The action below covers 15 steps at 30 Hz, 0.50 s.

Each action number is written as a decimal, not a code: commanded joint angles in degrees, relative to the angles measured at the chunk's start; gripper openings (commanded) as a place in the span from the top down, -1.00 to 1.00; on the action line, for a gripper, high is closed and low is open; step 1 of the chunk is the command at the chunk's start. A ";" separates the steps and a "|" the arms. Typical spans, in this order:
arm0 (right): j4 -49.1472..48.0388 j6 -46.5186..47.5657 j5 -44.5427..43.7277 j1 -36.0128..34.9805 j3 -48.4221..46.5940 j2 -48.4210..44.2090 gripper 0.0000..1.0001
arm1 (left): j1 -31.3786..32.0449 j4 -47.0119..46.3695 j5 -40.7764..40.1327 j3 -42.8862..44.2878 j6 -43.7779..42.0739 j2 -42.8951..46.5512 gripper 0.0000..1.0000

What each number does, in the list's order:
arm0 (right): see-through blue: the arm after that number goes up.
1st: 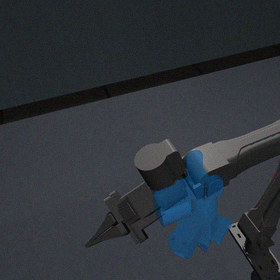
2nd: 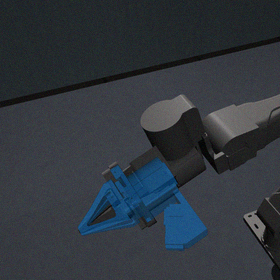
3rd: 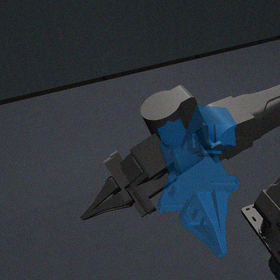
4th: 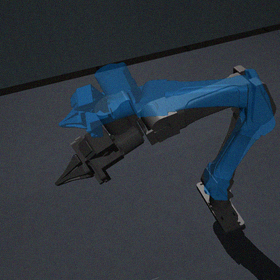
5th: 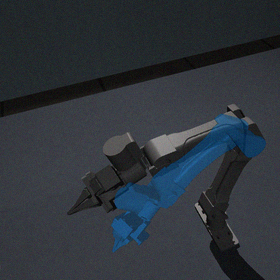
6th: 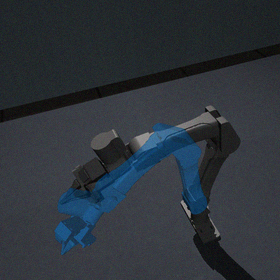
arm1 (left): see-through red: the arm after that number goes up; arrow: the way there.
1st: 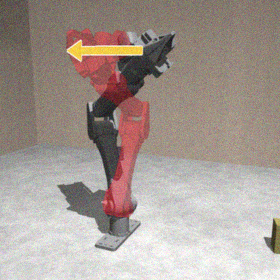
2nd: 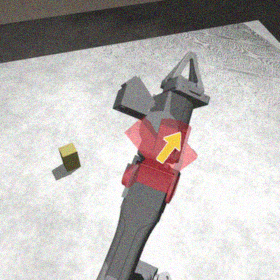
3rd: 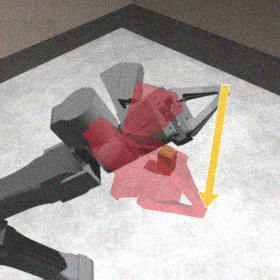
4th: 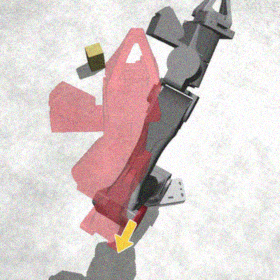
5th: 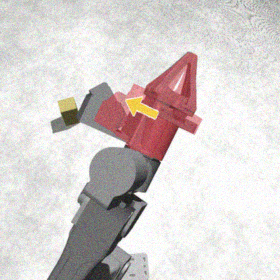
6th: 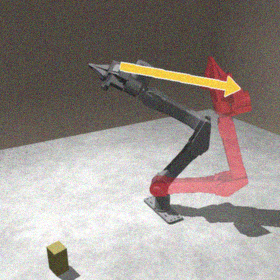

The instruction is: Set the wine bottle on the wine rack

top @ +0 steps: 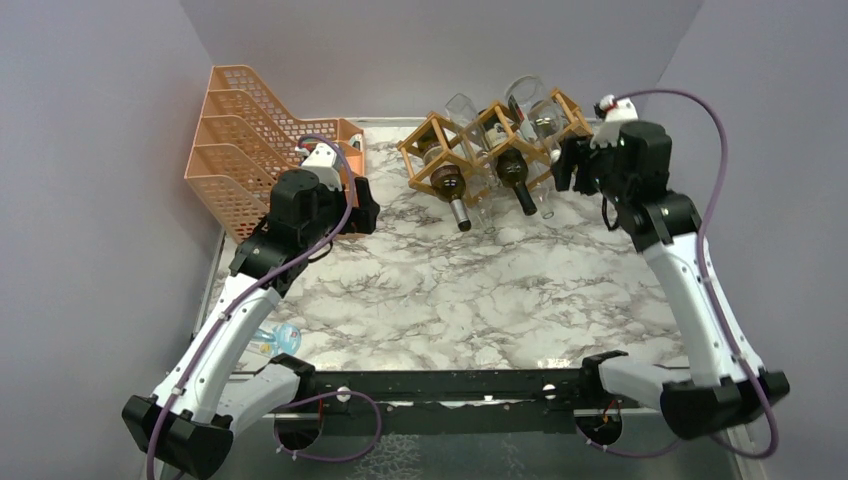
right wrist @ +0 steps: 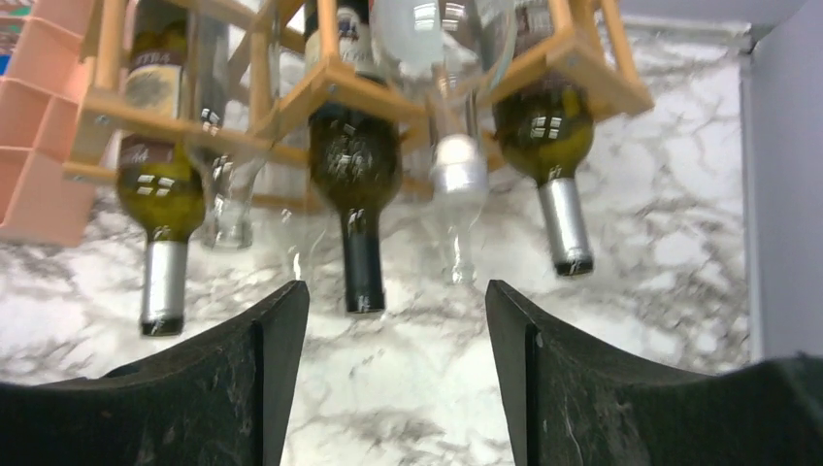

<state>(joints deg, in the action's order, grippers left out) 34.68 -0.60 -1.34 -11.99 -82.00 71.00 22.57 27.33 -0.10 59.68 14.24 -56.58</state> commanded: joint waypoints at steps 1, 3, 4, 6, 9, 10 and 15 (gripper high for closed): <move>-2.99 -7.41 2.03 0.06 11.70 -11.90 -0.42 | -0.04 -2.18 -1.12 2.54 -2.97 2.76 -0.98; -3.60 -7.77 1.92 0.09 17.73 -17.87 -0.52 | -0.06 -2.17 -1.36 3.49 -3.83 3.50 -0.98; -3.60 -8.77 0.46 0.06 20.04 -20.86 -0.54 | -0.03 -2.14 -1.64 3.98 -4.13 3.88 -0.98; -3.00 -10.33 -2.80 0.05 22.83 -25.90 -0.56 | -0.05 -2.16 -2.08 5.10 -4.74 4.81 -0.98; -1.39 -12.04 -4.61 0.04 23.41 -31.54 -0.57 | -0.01 -2.13 -2.68 7.38 -5.40 6.00 -0.98; -0.96 -12.46 -5.21 0.08 22.95 -32.79 -0.57 | -0.03 -2.17 -2.84 8.24 -5.63 6.40 -0.98; 0.90 -12.15 -6.23 0.10 18.76 -36.72 -0.57 | 0.00 -2.11 -3.91 12.26 -7.57 8.51 -0.98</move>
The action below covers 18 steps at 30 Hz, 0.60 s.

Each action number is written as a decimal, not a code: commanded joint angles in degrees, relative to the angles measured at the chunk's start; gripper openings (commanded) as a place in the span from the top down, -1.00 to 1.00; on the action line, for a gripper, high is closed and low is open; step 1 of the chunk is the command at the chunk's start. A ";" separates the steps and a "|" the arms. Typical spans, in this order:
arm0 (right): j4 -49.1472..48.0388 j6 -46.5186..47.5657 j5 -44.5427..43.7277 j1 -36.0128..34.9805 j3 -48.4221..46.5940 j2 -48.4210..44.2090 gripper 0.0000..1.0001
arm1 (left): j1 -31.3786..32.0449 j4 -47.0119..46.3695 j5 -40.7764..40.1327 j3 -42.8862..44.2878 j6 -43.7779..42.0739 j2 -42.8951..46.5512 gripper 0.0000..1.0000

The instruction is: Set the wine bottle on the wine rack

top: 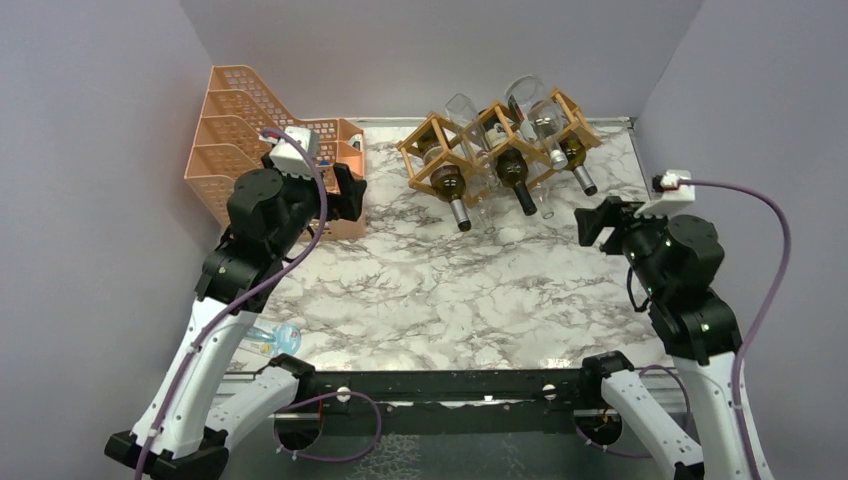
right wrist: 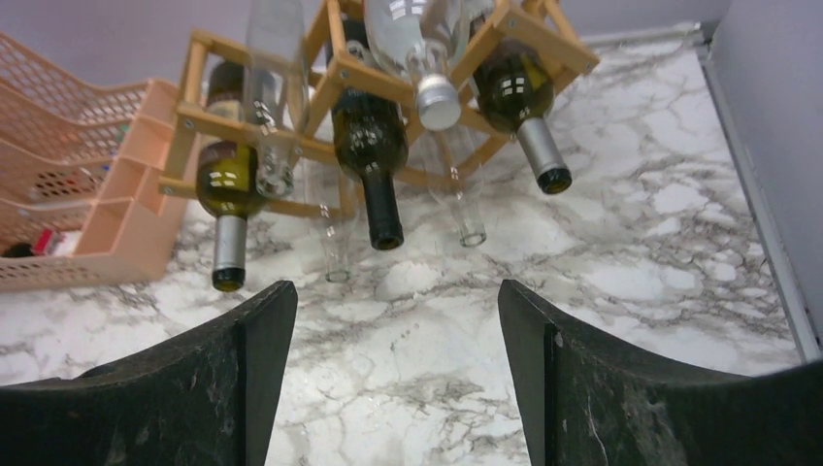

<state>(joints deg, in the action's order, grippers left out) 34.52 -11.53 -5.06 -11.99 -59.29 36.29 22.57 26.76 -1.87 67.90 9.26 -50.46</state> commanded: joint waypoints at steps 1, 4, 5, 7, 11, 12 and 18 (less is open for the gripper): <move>1.33 -1.02 -1.74 0.04 -4.97 -2.29 -0.57 | -0.06 -1.48 -2.62 4.67 -3.04 2.79 -0.98; 2.58 -0.75 0.11 0.04 -8.25 -2.45 -0.57 | 0.02 -0.96 -4.52 6.78 -4.25 3.72 -0.98; 2.97 -0.70 0.35 0.10 -9.22 -2.47 -0.57 | 0.01 -0.59 -4.81 7.41 -4.53 4.03 -0.98; 3.54 -0.70 0.71 0.06 -10.74 -2.82 -0.57 | 0.02 -0.16 -5.24 8.38 -4.66 4.53 -0.98; 3.58 -0.59 1.06 0.07 -12.18 -3.89 -0.58 | 0.00 0.38 -5.11 9.10 -4.69 5.78 -0.98; 3.66 -0.64 1.10 0.04 -12.48 -4.01 -0.59 | -0.02 0.46 -5.14 9.18 -4.69 5.98 -0.98; 4.14 -1.08 2.59 0.09 -14.08 -4.47 -0.60 | -0.01 0.83 -5.42 9.29 -4.61 6.41 -0.98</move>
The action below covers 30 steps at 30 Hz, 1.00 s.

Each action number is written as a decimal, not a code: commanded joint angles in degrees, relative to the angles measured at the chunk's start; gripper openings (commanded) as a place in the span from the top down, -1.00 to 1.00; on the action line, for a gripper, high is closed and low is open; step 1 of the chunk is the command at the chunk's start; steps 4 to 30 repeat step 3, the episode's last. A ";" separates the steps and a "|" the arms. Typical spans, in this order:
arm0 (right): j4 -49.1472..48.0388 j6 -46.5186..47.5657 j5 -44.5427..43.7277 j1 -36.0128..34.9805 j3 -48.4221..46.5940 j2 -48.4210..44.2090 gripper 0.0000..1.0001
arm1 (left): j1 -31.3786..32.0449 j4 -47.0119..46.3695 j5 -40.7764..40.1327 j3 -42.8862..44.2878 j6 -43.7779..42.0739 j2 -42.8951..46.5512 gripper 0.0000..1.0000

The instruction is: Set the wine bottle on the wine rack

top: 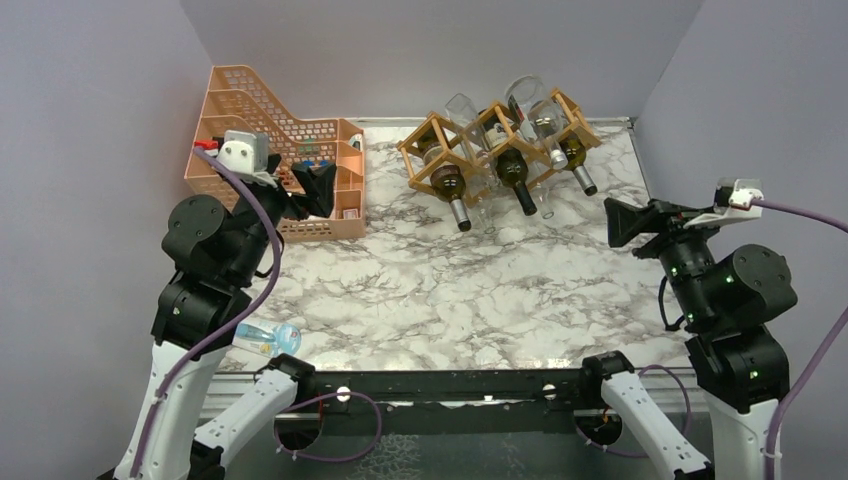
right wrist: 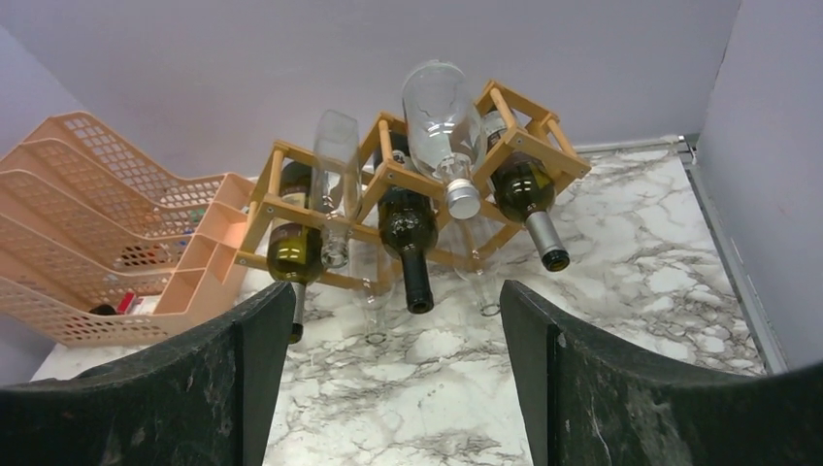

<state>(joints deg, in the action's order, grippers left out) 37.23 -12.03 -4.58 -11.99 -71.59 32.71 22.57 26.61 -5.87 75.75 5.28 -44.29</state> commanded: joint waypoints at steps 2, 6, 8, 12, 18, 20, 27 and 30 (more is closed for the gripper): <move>1.78 -0.68 1.93 0.11 -2.05 -0.70 -0.61 | -0.01 1.15 -1.43 1.25 -0.49 0.26 -0.98; 2.09 -0.71 1.88 0.09 -2.10 -0.45 -0.63 | 0.03 1.16 -1.45 1.14 -0.45 0.26 -0.98; 2.09 -0.71 1.88 0.09 -2.10 -0.45 -0.63 | 0.03 1.16 -1.45 1.14 -0.45 0.26 -0.98; 2.09 -0.71 1.88 0.09 -2.10 -0.45 -0.63 | 0.03 1.16 -1.45 1.14 -0.45 0.26 -0.98; 2.09 -0.71 1.88 0.09 -2.10 -0.45 -0.63 | 0.03 1.16 -1.45 1.14 -0.45 0.26 -0.98; 2.09 -0.71 1.88 0.09 -2.10 -0.45 -0.63 | 0.03 1.16 -1.45 1.14 -0.45 0.26 -0.98; 2.09 -0.71 1.88 0.09 -2.10 -0.45 -0.63 | 0.03 1.16 -1.45 1.14 -0.45 0.26 -0.98; 2.09 -0.71 1.88 0.09 -2.10 -0.45 -0.63 | 0.03 1.16 -1.45 1.14 -0.45 0.26 -0.98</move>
